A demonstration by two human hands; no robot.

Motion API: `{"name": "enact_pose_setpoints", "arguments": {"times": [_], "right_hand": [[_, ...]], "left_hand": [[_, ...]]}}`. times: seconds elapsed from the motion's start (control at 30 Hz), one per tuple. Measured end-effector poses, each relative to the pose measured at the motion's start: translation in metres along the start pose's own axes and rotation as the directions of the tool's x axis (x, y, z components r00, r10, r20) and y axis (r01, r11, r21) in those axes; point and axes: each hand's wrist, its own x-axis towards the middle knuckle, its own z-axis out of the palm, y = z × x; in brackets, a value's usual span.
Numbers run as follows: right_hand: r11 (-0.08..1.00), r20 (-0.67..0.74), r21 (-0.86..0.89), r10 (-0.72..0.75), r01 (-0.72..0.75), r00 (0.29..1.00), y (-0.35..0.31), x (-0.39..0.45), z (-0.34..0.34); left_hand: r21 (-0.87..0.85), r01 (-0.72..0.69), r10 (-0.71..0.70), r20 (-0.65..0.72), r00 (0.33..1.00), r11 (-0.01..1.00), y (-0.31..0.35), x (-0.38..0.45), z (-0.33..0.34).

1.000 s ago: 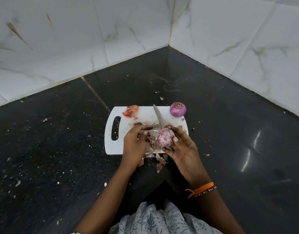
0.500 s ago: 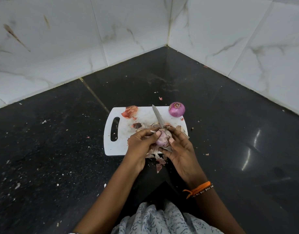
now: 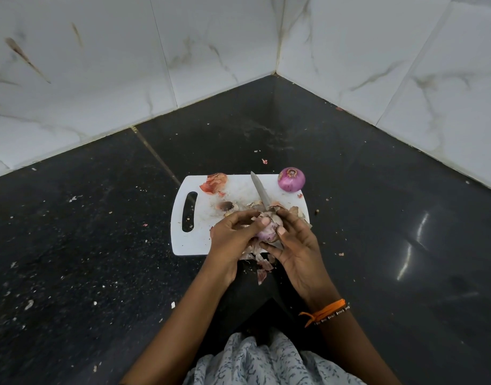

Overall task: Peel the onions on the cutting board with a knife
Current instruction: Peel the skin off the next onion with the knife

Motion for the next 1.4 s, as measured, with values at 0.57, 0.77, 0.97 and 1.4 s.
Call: {"name": "enact_pose_setpoints", "arguments": {"times": [0.57, 0.77, 0.97, 1.4], "right_hand": [[0.999, -0.02, -0.046, -0.019, 0.019, 1.0, -0.003, 0.0, -0.003], [0.997, -0.024, -0.076, -0.032, 0.03, 0.999, -0.003, 0.0, -0.002], [0.993, -0.025, -0.114, -0.029, 0.026, 0.999, -0.002, -0.001, 0.001], [0.996, -0.068, -0.084, -0.012, 0.007, 0.998, -0.004, -0.001, -0.001]], "left_hand": [[0.157, -0.123, 0.133, -0.057, 0.989, 0.98, 0.004, -0.003, -0.002], [0.288, -0.206, 0.229, -0.048, 0.972, 0.935, 0.008, -0.007, -0.002], [0.36, -0.249, 0.283, -0.046, 0.958, 0.899, 0.005, -0.005, -0.003], [0.134, -0.091, 0.099, -0.051, 0.994, 0.987, 0.0, -0.002, -0.006]]}}
